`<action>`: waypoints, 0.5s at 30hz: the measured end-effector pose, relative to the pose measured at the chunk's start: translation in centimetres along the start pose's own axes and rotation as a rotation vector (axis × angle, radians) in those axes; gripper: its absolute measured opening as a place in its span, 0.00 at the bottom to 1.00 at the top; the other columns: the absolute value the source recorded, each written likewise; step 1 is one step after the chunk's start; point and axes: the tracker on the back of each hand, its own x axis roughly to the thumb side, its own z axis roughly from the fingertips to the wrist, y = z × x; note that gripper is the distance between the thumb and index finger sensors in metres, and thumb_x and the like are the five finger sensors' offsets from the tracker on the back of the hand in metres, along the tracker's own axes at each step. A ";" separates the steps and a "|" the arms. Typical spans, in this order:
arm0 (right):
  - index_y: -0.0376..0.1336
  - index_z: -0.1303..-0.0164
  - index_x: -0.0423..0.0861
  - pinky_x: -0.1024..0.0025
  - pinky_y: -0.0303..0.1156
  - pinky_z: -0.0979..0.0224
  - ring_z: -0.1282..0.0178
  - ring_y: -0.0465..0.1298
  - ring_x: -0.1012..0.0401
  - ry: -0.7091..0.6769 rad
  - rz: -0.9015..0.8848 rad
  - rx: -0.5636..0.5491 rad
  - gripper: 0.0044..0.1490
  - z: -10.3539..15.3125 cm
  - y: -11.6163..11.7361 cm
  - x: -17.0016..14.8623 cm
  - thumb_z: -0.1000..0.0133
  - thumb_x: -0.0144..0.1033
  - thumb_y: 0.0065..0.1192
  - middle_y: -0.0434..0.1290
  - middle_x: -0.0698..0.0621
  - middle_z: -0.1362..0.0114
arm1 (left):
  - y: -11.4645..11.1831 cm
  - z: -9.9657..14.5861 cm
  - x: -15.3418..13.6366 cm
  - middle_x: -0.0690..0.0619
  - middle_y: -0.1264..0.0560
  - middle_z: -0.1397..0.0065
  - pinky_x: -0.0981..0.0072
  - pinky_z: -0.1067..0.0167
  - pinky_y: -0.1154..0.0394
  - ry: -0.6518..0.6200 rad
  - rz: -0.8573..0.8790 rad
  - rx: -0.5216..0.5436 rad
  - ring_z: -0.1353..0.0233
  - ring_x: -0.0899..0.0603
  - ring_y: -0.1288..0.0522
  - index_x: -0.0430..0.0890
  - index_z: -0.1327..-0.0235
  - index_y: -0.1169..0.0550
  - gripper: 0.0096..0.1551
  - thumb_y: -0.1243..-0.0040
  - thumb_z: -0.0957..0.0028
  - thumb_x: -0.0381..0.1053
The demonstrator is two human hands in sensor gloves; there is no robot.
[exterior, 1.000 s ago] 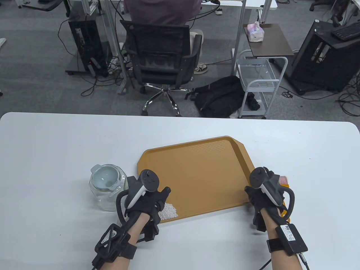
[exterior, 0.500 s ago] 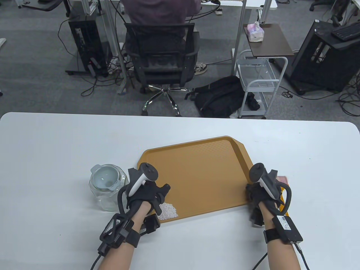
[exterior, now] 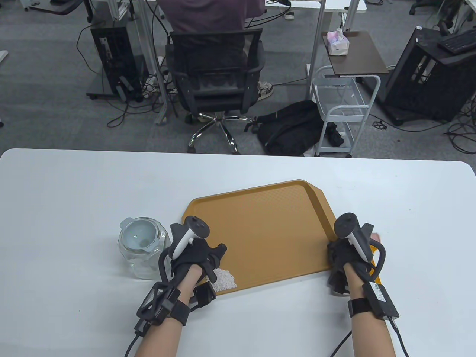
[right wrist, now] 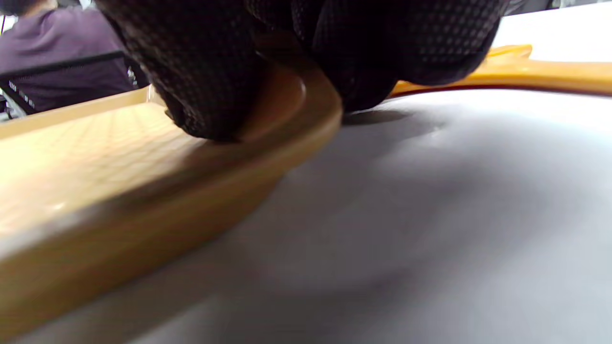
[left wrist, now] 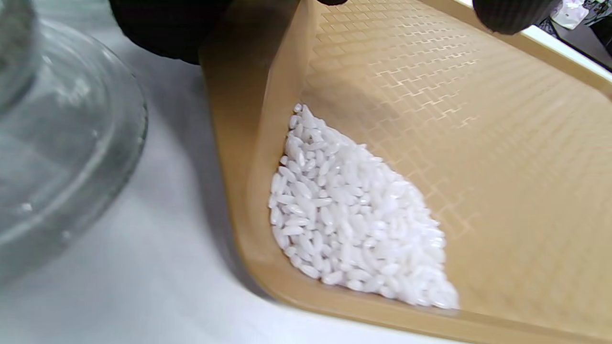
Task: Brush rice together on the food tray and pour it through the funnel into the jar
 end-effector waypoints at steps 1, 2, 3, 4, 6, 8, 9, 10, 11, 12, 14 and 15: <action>0.61 0.27 0.31 0.54 0.76 0.46 0.49 0.77 0.49 -0.002 -0.046 -0.004 0.46 -0.1 0.0 -0.4 0.52 0.38 0.75 0.73 0.37 0.38 | -0.1 0.1 0.0 0.18 0.53 0.23 0.35 0.36 0.34 -0.009 -0.006 0.013 0.27 0.22 0.37 0.42 0.18 0.51 0.56 0.53 0.47 0.75; 0.61 0.28 0.31 0.54 0.77 0.47 0.50 0.77 0.49 -0.002 -0.056 -0.008 0.46 -0.1 0.0 -0.5 0.53 0.38 0.75 0.73 0.37 0.39 | -0.1 0.2 0.0 0.18 0.53 0.23 0.35 0.36 0.33 -0.017 -0.008 0.021 0.27 0.22 0.37 0.42 0.18 0.51 0.56 0.54 0.47 0.75; 0.62 0.29 0.31 0.55 0.77 0.47 0.50 0.77 0.51 -0.007 -0.078 -0.022 0.46 0.0 0.0 -1.0 0.53 0.38 0.76 0.74 0.38 0.39 | -0.2 0.3 0.0 0.18 0.52 0.23 0.35 0.36 0.33 -0.026 -0.001 0.031 0.28 0.22 0.36 0.42 0.18 0.50 0.56 0.53 0.47 0.75; 0.62 0.29 0.31 0.55 0.78 0.48 0.51 0.78 0.51 -0.009 -0.093 -0.029 0.46 0.0 -0.1 -1.3 0.53 0.38 0.76 0.74 0.38 0.40 | -0.3 0.4 -0.1 0.17 0.52 0.23 0.35 0.37 0.33 -0.037 0.006 0.033 0.28 0.22 0.36 0.42 0.18 0.50 0.55 0.53 0.47 0.75; 0.61 0.29 0.31 0.55 0.79 0.47 0.50 0.78 0.51 0.003 -0.148 -0.037 0.46 0.2 -0.5 -1.9 0.53 0.37 0.76 0.73 0.38 0.40 | -0.3 0.6 0.0 0.18 0.51 0.23 0.36 0.37 0.33 -0.070 0.033 0.024 0.28 0.22 0.36 0.42 0.18 0.48 0.55 0.53 0.47 0.75; 0.61 0.28 0.31 0.56 0.80 0.46 0.49 0.79 0.52 0.015 -0.149 -0.048 0.46 0.6 -1.4 -2.5 0.53 0.37 0.75 0.73 0.39 0.39 | -0.2 1.0 0.2 0.18 0.51 0.23 0.36 0.37 0.32 -0.108 0.055 0.054 0.29 0.22 0.35 0.42 0.19 0.46 0.53 0.53 0.47 0.74; 0.61 0.28 0.31 0.56 0.80 0.46 0.49 0.79 0.52 0.015 -0.174 -0.062 0.46 0.8 -1.9 -2.9 0.53 0.36 0.75 0.73 0.39 0.39 | 0.0 1.3 0.4 0.18 0.50 0.23 0.37 0.38 0.32 -0.127 0.058 0.073 0.29 0.23 0.35 0.42 0.19 0.45 0.53 0.53 0.47 0.74; 0.61 0.28 0.31 0.57 0.80 0.46 0.49 0.79 0.52 0.013 -0.190 -0.068 0.46 1.0 -2.3 -3.1 0.53 0.36 0.75 0.73 0.39 0.39 | 0.1 1.6 0.5 0.18 0.50 0.23 0.37 0.38 0.32 -0.140 0.059 0.081 0.29 0.23 0.34 0.42 0.19 0.45 0.53 0.53 0.47 0.74; 0.61 0.28 0.31 0.57 0.80 0.46 0.50 0.79 0.53 0.001 -0.213 -0.089 0.46 1.4 -2.9 -3.4 0.53 0.36 0.75 0.73 0.39 0.39 | 0.2 2.0 0.7 0.19 0.50 0.23 0.37 0.38 0.32 -0.153 0.057 0.092 0.29 0.23 0.34 0.42 0.19 0.44 0.52 0.53 0.47 0.74; 0.61 0.28 0.31 0.58 0.80 0.46 0.50 0.79 0.53 -0.011 -0.247 -0.105 0.46 1.8 -3.7 -3.7 0.53 0.36 0.75 0.73 0.39 0.39 | 0.5 2.6 0.9 0.19 0.50 0.23 0.36 0.38 0.32 -0.171 0.054 0.104 0.29 0.23 0.34 0.42 0.19 0.43 0.52 0.53 0.47 0.74; 0.61 0.28 0.32 0.58 0.80 0.47 0.50 0.79 0.54 -0.026 -0.295 -0.150 0.46 2.7 -5.4 -4.2 0.53 0.37 0.75 0.73 0.40 0.40 | 1.2 3.8 1.2 0.19 0.49 0.23 0.37 0.38 0.32 -0.213 0.074 0.132 0.29 0.23 0.34 0.42 0.20 0.42 0.51 0.53 0.47 0.74; 0.61 0.28 0.32 0.59 0.80 0.48 0.51 0.79 0.54 -0.035 -0.320 -0.169 0.45 3.1 -6.1 -4.4 0.53 0.37 0.75 0.73 0.41 0.40 | 1.4 4.2 1.3 0.19 0.49 0.23 0.37 0.38 0.32 -0.230 0.082 0.139 0.29 0.23 0.34 0.42 0.20 0.40 0.50 0.53 0.47 0.74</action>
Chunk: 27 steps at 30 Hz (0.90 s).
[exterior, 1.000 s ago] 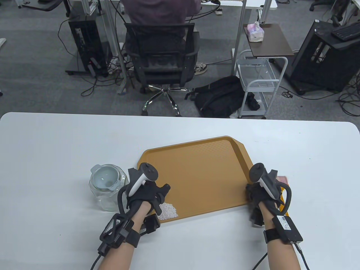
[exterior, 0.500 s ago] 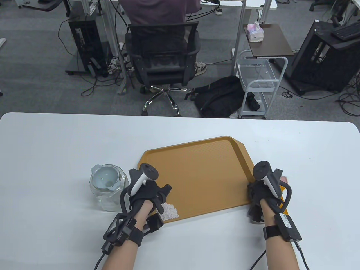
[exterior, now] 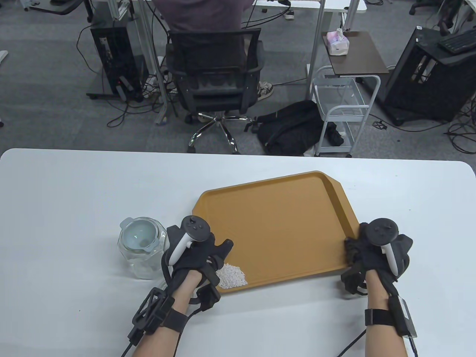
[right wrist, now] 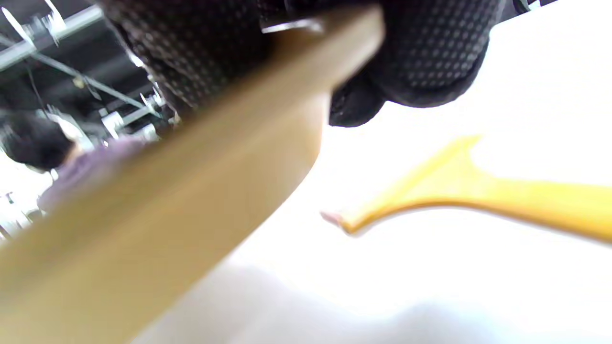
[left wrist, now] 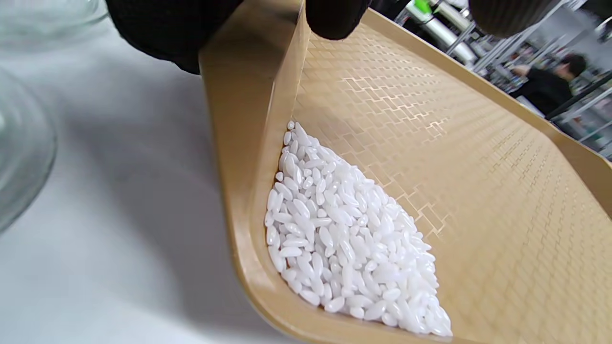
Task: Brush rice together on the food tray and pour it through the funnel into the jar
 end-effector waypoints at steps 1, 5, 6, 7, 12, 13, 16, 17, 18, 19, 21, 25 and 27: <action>0.61 0.28 0.32 0.59 0.80 0.48 0.51 0.79 0.54 -0.010 -0.036 -0.015 0.45 0.4 -1.2 0.1 0.53 0.37 0.75 0.74 0.41 0.40 | 0.5 0.6 0.3 0.19 0.49 0.23 0.37 0.38 0.32 -0.026 0.015 0.008 0.29 0.23 0.34 0.42 0.21 0.40 0.50 0.53 0.47 0.74; 0.61 0.28 0.31 0.58 0.80 0.49 0.51 0.80 0.54 -0.044 -0.130 -0.048 0.44 2.1 -5.6 1.0 0.52 0.37 0.75 0.74 0.40 0.40 | 3.2 3.4 0.7 0.19 0.49 0.23 0.37 0.38 0.31 -0.163 0.138 0.023 0.30 0.23 0.33 0.42 0.22 0.37 0.46 0.51 0.45 0.71; 0.62 0.29 0.31 0.58 0.80 0.49 0.52 0.80 0.54 -0.061 -0.154 -0.035 0.44 2.6 -6.9 1.3 0.52 0.37 0.75 0.74 0.41 0.41 | 4.1 4.1 0.6 0.19 0.48 0.23 0.37 0.39 0.31 -0.198 0.182 0.027 0.30 0.23 0.33 0.42 0.22 0.36 0.45 0.51 0.44 0.70; 0.62 0.30 0.31 0.59 0.80 0.50 0.52 0.80 0.54 -0.080 -0.191 -0.022 0.44 3.1 -8.1 1.6 0.51 0.38 0.75 0.74 0.41 0.41 | 5.2 5.0 0.4 0.19 0.48 0.23 0.37 0.39 0.31 -0.237 0.227 0.033 0.30 0.24 0.33 0.42 0.23 0.36 0.44 0.51 0.44 0.68; 0.63 0.33 0.30 0.61 0.81 0.54 0.54 0.82 0.54 -0.150 -0.367 0.027 0.42 5.2 -11.5 3.5 0.50 0.39 0.75 0.76 0.41 0.42 | 9.7 7.2 -1.0 0.21 0.45 0.23 0.39 0.39 0.30 -0.398 0.410 0.087 0.30 0.26 0.31 0.42 0.24 0.34 0.41 0.52 0.43 0.67; 0.62 0.33 0.29 0.63 0.82 0.56 0.54 0.82 0.54 -0.160 -0.392 0.037 0.42 5.7 -11.8 4.0 0.50 0.40 0.75 0.76 0.40 0.40 | 10.7 7.4 -1.3 0.22 0.45 0.22 0.40 0.39 0.30 -0.439 0.438 0.111 0.30 0.26 0.31 0.42 0.24 0.33 0.41 0.53 0.42 0.66; 0.59 0.34 0.28 0.70 0.83 0.65 0.58 0.85 0.55 -0.228 -0.454 0.068 0.42 6.9 -12.2 5.9 0.48 0.40 0.73 0.74 0.35 0.37 | 13.5 7.7 -2.5 0.24 0.45 0.21 0.40 0.36 0.30 -0.567 0.450 0.148 0.28 0.29 0.31 0.45 0.23 0.33 0.40 0.54 0.42 0.68; 0.58 0.34 0.29 0.70 0.83 0.66 0.59 0.86 0.55 -0.252 -0.495 0.098 0.42 7.4 -12.2 6.7 0.48 0.40 0.73 0.74 0.35 0.37 | 14.6 7.7 -3.3 0.25 0.45 0.20 0.40 0.36 0.31 -0.594 0.491 0.150 0.27 0.29 0.32 0.46 0.23 0.33 0.40 0.54 0.41 0.68; 0.58 0.35 0.30 0.71 0.83 0.67 0.59 0.86 0.55 -0.269 -0.522 0.113 0.41 7.6 -12.1 7.2 0.48 0.40 0.73 0.74 0.36 0.38 | 15.3 7.7 -3.7 0.26 0.45 0.20 0.40 0.35 0.31 -0.603 0.526 0.151 0.27 0.30 0.32 0.46 0.23 0.33 0.40 0.55 0.41 0.69; 0.58 0.36 0.30 0.72 0.83 0.69 0.60 0.86 0.55 -0.295 -0.554 0.140 0.40 8.0 -12.0 8.2 0.48 0.39 0.73 0.74 0.36 0.38 | 16.2 7.6 -4.4 0.27 0.45 0.19 0.39 0.34 0.32 -0.622 0.570 0.149 0.26 0.30 0.32 0.46 0.22 0.33 0.40 0.55 0.41 0.69; 0.57 0.36 0.31 0.72 0.83 0.71 0.63 0.87 0.55 -0.313 -0.527 0.159 0.40 8.5 -11.8 9.7 0.47 0.40 0.73 0.75 0.38 0.38 | 17.5 7.3 -5.6 0.28 0.45 0.18 0.38 0.31 0.33 -0.654 0.600 0.161 0.25 0.31 0.33 0.47 0.22 0.34 0.40 0.55 0.41 0.69; 0.57 0.37 0.31 0.74 0.82 0.74 0.69 0.87 0.58 -0.358 -0.501 0.159 0.40 9.0 -11.1 12.4 0.46 0.42 0.72 0.76 0.39 0.40 | 19.1 6.4 -7.6 0.29 0.46 0.17 0.37 0.28 0.36 -0.650 0.666 0.151 0.22 0.31 0.34 0.48 0.19 0.38 0.43 0.55 0.41 0.71; 0.57 0.37 0.30 0.74 0.82 0.75 0.72 0.86 0.59 -0.380 -0.504 0.149 0.40 9.2 -10.5 13.7 0.46 0.42 0.72 0.76 0.39 0.41 | 19.6 5.5 -8.5 0.30 0.47 0.16 0.38 0.27 0.36 -0.634 0.664 0.154 0.21 0.32 0.35 0.48 0.18 0.41 0.44 0.56 0.41 0.72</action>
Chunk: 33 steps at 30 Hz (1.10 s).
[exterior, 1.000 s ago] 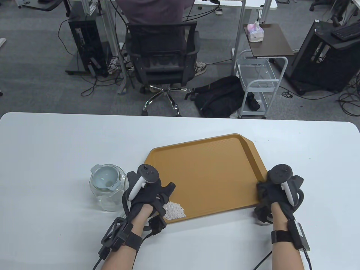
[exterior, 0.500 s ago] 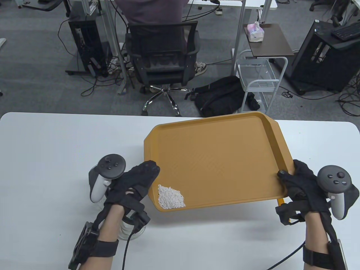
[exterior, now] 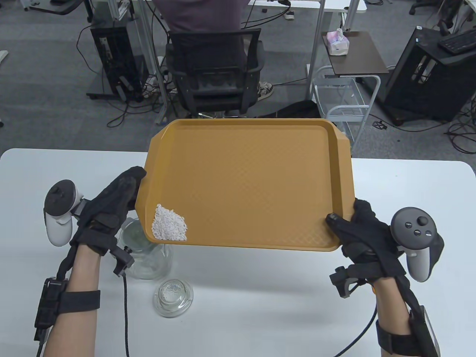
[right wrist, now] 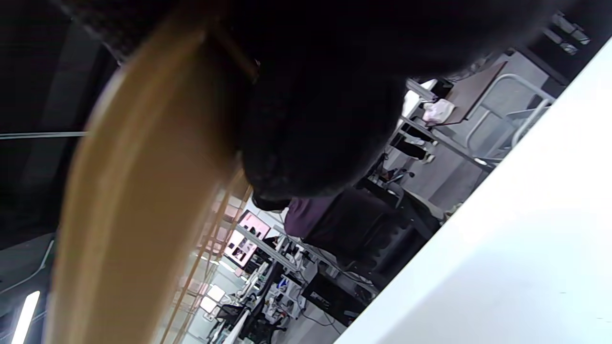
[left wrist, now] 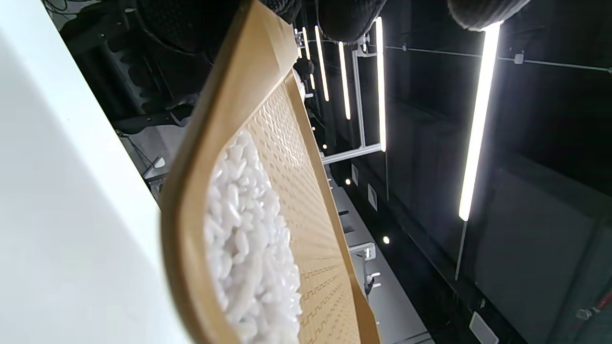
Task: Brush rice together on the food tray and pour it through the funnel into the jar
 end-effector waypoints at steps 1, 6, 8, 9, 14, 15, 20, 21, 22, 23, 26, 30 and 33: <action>0.56 0.37 0.29 0.75 0.82 0.75 0.73 0.86 0.59 -0.008 -0.005 0.015 0.40 -0.1 0.6 0.5 0.45 0.42 0.71 0.76 0.38 0.41 | 0.4 -0.3 -0.5 0.30 0.48 0.16 0.38 0.26 0.37 0.010 0.007 0.001 0.21 0.32 0.36 0.48 0.17 0.43 0.45 0.56 0.41 0.72; 0.51 0.34 0.28 0.72 0.84 0.69 0.68 0.86 0.54 -0.033 0.002 0.085 0.42 -0.3 2.8 2.6 0.44 0.39 0.67 0.71 0.34 0.35 | 2.0 -1.6 -2.8 0.33 0.53 0.15 0.39 0.22 0.41 0.028 -0.005 -0.032 0.17 0.32 0.42 0.48 0.16 0.46 0.46 0.57 0.41 0.72; 0.50 0.33 0.28 0.71 0.84 0.68 0.68 0.86 0.53 -0.044 0.024 0.077 0.43 -0.3 3.3 3.5 0.44 0.39 0.67 0.70 0.34 0.35 | 2.3 -2.1 -3.7 0.34 0.54 0.14 0.39 0.22 0.43 0.032 0.026 -0.039 0.16 0.32 0.43 0.49 0.16 0.46 0.45 0.57 0.41 0.72; 0.50 0.33 0.28 0.71 0.84 0.68 0.68 0.86 0.53 -0.050 0.030 0.073 0.43 -0.4 3.4 3.9 0.44 0.39 0.67 0.70 0.34 0.35 | 2.5 -2.2 -4.1 0.34 0.54 0.14 0.39 0.22 0.43 0.034 0.039 -0.043 0.15 0.32 0.43 0.49 0.16 0.46 0.45 0.57 0.41 0.72; 0.51 0.34 0.26 0.70 0.84 0.67 0.68 0.86 0.52 -0.077 0.047 0.049 0.43 -0.6 4.4 6.3 0.44 0.38 0.68 0.70 0.32 0.35 | 2.8 -2.9 -5.7 0.35 0.57 0.14 0.38 0.21 0.45 0.065 0.049 -0.039 0.15 0.32 0.46 0.49 0.16 0.45 0.45 0.57 0.41 0.72; 0.51 0.34 0.26 0.70 0.84 0.67 0.68 0.86 0.52 -0.087 0.064 0.043 0.43 -0.5 4.6 6.8 0.45 0.37 0.68 0.70 0.32 0.35 | 2.8 -3.0 -6.1 0.35 0.58 0.14 0.38 0.21 0.46 0.071 0.054 -0.043 0.15 0.32 0.47 0.49 0.16 0.45 0.45 0.56 0.41 0.71; 0.52 0.34 0.27 0.70 0.84 0.68 0.68 0.86 0.52 -0.125 0.088 0.022 0.42 -0.6 4.8 8.6 0.45 0.37 0.68 0.70 0.31 0.35 | 2.8 -3.2 -7.2 0.38 0.59 0.13 0.38 0.21 0.48 0.077 0.109 -0.043 0.14 0.33 0.48 0.49 0.17 0.44 0.45 0.56 0.41 0.71; 0.52 0.34 0.26 0.69 0.84 0.68 0.68 0.86 0.52 -0.129 0.097 0.017 0.42 -0.7 4.9 9.0 0.45 0.37 0.68 0.70 0.31 0.35 | 2.8 -3.2 -7.3 0.38 0.59 0.13 0.38 0.21 0.48 0.079 0.117 -0.044 0.14 0.33 0.49 0.49 0.17 0.44 0.45 0.56 0.41 0.71; 0.52 0.34 0.26 0.70 0.84 0.68 0.69 0.86 0.52 -0.135 0.108 0.011 0.42 -0.7 4.9 9.3 0.45 0.37 0.68 0.70 0.31 0.36 | 2.7 -3.2 -7.5 0.38 0.59 0.13 0.38 0.21 0.48 0.079 0.118 -0.045 0.14 0.33 0.49 0.49 0.17 0.44 0.44 0.56 0.41 0.71; 0.52 0.34 0.26 0.69 0.84 0.68 0.69 0.86 0.52 -0.140 0.116 0.009 0.42 -0.7 4.9 9.6 0.45 0.37 0.68 0.70 0.31 0.36 | 2.7 -3.2 -7.6 0.38 0.59 0.13 0.38 0.21 0.48 0.086 0.119 -0.044 0.14 0.33 0.49 0.49 0.17 0.44 0.44 0.56 0.41 0.71; 0.52 0.34 0.26 0.69 0.84 0.68 0.69 0.86 0.52 -0.158 0.137 0.002 0.42 -0.6 5.1 10.5 0.45 0.37 0.69 0.71 0.31 0.36 | 2.6 -3.2 -8.1 0.38 0.59 0.13 0.38 0.21 0.49 0.096 0.117 -0.045 0.14 0.33 0.49 0.49 0.17 0.43 0.44 0.56 0.41 0.71; 0.53 0.34 0.26 0.69 0.84 0.68 0.69 0.86 0.52 -0.170 0.156 -0.001 0.42 -0.8 5.2 11.4 0.45 0.37 0.69 0.71 0.31 0.36 | 2.5 -3.2 -8.7 0.38 0.58 0.13 0.38 0.21 0.48 0.081 0.140 -0.018 0.14 0.34 0.48 0.50 0.17 0.45 0.44 0.56 0.41 0.71; 0.53 0.34 0.27 0.69 0.84 0.69 0.69 0.86 0.52 -0.178 0.169 -0.005 0.42 -0.9 5.3 12.1 0.45 0.37 0.69 0.71 0.31 0.36 | 2.5 -3.1 -8.8 0.39 0.58 0.13 0.38 0.21 0.48 0.087 0.149 -0.014 0.14 0.34 0.48 0.50 0.16 0.48 0.45 0.56 0.41 0.71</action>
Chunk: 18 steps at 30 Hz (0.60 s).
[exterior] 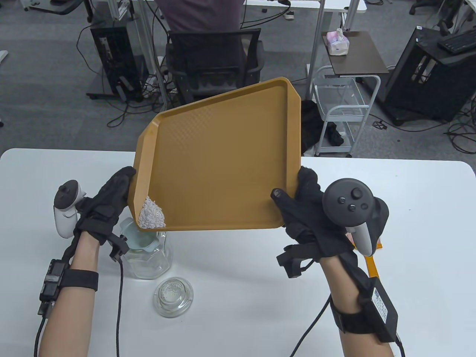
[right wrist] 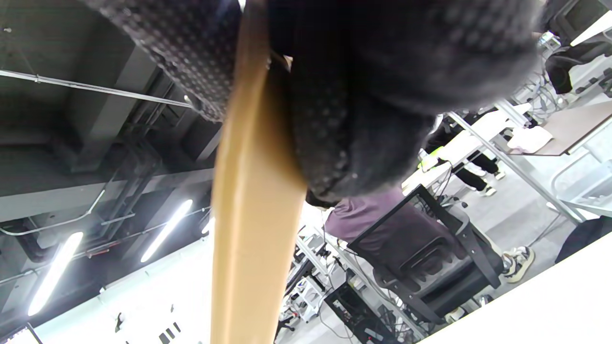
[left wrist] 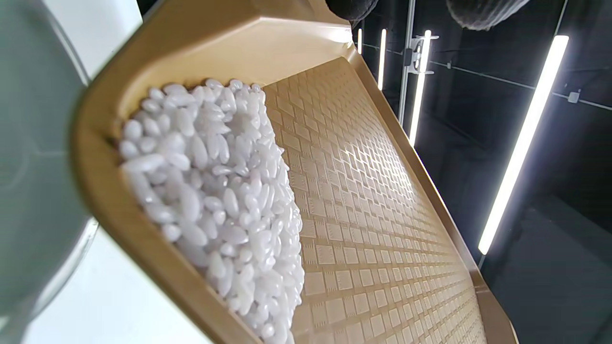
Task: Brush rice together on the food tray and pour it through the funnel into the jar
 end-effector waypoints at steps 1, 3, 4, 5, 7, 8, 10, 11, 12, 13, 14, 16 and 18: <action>0.53 0.34 0.27 0.69 0.84 0.69 0.70 0.86 0.52 -0.001 -0.001 -0.001 0.42 0.0 0.0 0.2 0.45 0.37 0.69 0.71 0.30 0.36 | 0.0 0.0 0.0 0.39 0.58 0.13 0.38 0.21 0.48 0.001 -0.002 0.000 0.14 0.34 0.48 0.50 0.16 0.48 0.45 0.56 0.41 0.71; 0.53 0.34 0.26 0.70 0.84 0.69 0.70 0.86 0.52 -0.002 -0.001 0.001 0.42 -0.1 0.0 0.5 0.45 0.37 0.70 0.71 0.30 0.37 | -0.1 0.1 0.0 0.39 0.58 0.13 0.38 0.21 0.48 0.007 -0.003 -0.003 0.14 0.34 0.48 0.51 0.16 0.49 0.46 0.56 0.41 0.71; 0.53 0.34 0.26 0.69 0.84 0.69 0.70 0.86 0.52 -0.003 -0.001 0.002 0.42 -0.2 0.0 0.6 0.45 0.37 0.70 0.71 0.30 0.37 | -0.2 0.1 -0.1 0.38 0.59 0.13 0.38 0.21 0.49 0.013 -0.002 -0.003 0.14 0.33 0.48 0.51 0.16 0.50 0.46 0.56 0.41 0.71; 0.54 0.34 0.26 0.69 0.84 0.69 0.70 0.86 0.52 -0.005 -0.001 0.001 0.42 -0.2 0.0 0.8 0.45 0.38 0.70 0.71 0.30 0.37 | -0.2 0.2 -0.2 0.38 0.59 0.13 0.38 0.21 0.49 0.015 -0.003 -0.005 0.14 0.33 0.48 0.51 0.17 0.53 0.47 0.56 0.41 0.71; 0.54 0.34 0.26 0.69 0.84 0.69 0.70 0.86 0.52 -0.008 0.000 0.002 0.42 -0.3 0.0 1.1 0.45 0.37 0.70 0.71 0.30 0.37 | -0.2 0.2 -0.4 0.38 0.58 0.13 0.38 0.21 0.49 0.020 0.006 0.003 0.14 0.33 0.48 0.51 0.17 0.56 0.49 0.56 0.41 0.71; 0.54 0.34 0.27 0.69 0.84 0.69 0.70 0.86 0.52 -0.010 0.004 0.001 0.42 -0.4 0.0 1.3 0.45 0.37 0.70 0.71 0.30 0.37 | -0.3 0.2 -0.5 0.38 0.58 0.13 0.38 0.21 0.49 0.020 0.010 0.004 0.14 0.33 0.48 0.51 0.18 0.57 0.49 0.56 0.42 0.72; 0.54 0.34 0.27 0.69 0.84 0.69 0.70 0.86 0.52 -0.016 0.008 0.002 0.42 -0.4 0.1 1.7 0.45 0.38 0.70 0.71 0.30 0.37 | -0.2 0.3 -0.7 0.38 0.59 0.13 0.38 0.21 0.49 0.020 0.029 0.004 0.14 0.33 0.49 0.51 0.18 0.59 0.50 0.56 0.42 0.72; 0.54 0.34 0.27 0.69 0.84 0.69 0.70 0.86 0.52 -0.019 0.009 0.002 0.42 -0.4 0.1 1.9 0.45 0.38 0.70 0.71 0.30 0.37 | -0.2 0.3 -0.8 0.38 0.59 0.13 0.38 0.21 0.50 0.023 0.038 0.004 0.14 0.34 0.49 0.51 0.18 0.58 0.49 0.56 0.42 0.72; 0.54 0.34 0.27 0.69 0.84 0.69 0.70 0.86 0.52 -0.021 0.011 0.003 0.42 -0.4 0.1 2.0 0.45 0.38 0.70 0.71 0.29 0.37 | -0.2 0.3 -0.9 0.38 0.59 0.13 0.38 0.21 0.50 0.023 0.049 0.003 0.14 0.33 0.49 0.51 0.18 0.58 0.49 0.56 0.41 0.72; 0.54 0.34 0.27 0.69 0.84 0.69 0.70 0.86 0.52 -0.025 0.014 0.003 0.42 -0.4 0.2 2.3 0.45 0.38 0.70 0.71 0.29 0.37 | -0.2 0.3 -0.9 0.38 0.59 0.13 0.38 0.21 0.50 0.026 0.053 0.004 0.14 0.34 0.49 0.51 0.18 0.57 0.49 0.56 0.42 0.72; 0.54 0.34 0.27 0.69 0.84 0.69 0.70 0.86 0.52 -0.027 0.016 0.003 0.42 -0.4 0.2 2.4 0.45 0.38 0.70 0.71 0.29 0.37 | -0.2 0.3 -1.0 0.39 0.59 0.13 0.38 0.21 0.50 0.027 0.056 0.004 0.14 0.34 0.49 0.51 0.18 0.57 0.49 0.56 0.42 0.72; 0.54 0.34 0.27 0.69 0.84 0.69 0.70 0.86 0.52 -0.034 0.022 0.002 0.42 -0.4 0.3 2.8 0.46 0.38 0.70 0.71 0.29 0.37 | -0.3 0.3 -1.1 0.38 0.59 0.13 0.37 0.21 0.51 0.035 0.057 0.002 0.14 0.33 0.50 0.51 0.18 0.57 0.49 0.56 0.42 0.72; 0.54 0.33 0.27 0.69 0.84 0.69 0.70 0.86 0.52 -0.042 0.026 -0.003 0.42 -0.4 0.4 3.2 0.45 0.38 0.70 0.71 0.29 0.37 | -0.3 0.4 -1.3 0.38 0.59 0.13 0.38 0.21 0.50 0.038 0.058 0.001 0.14 0.34 0.49 0.51 0.18 0.57 0.49 0.56 0.42 0.72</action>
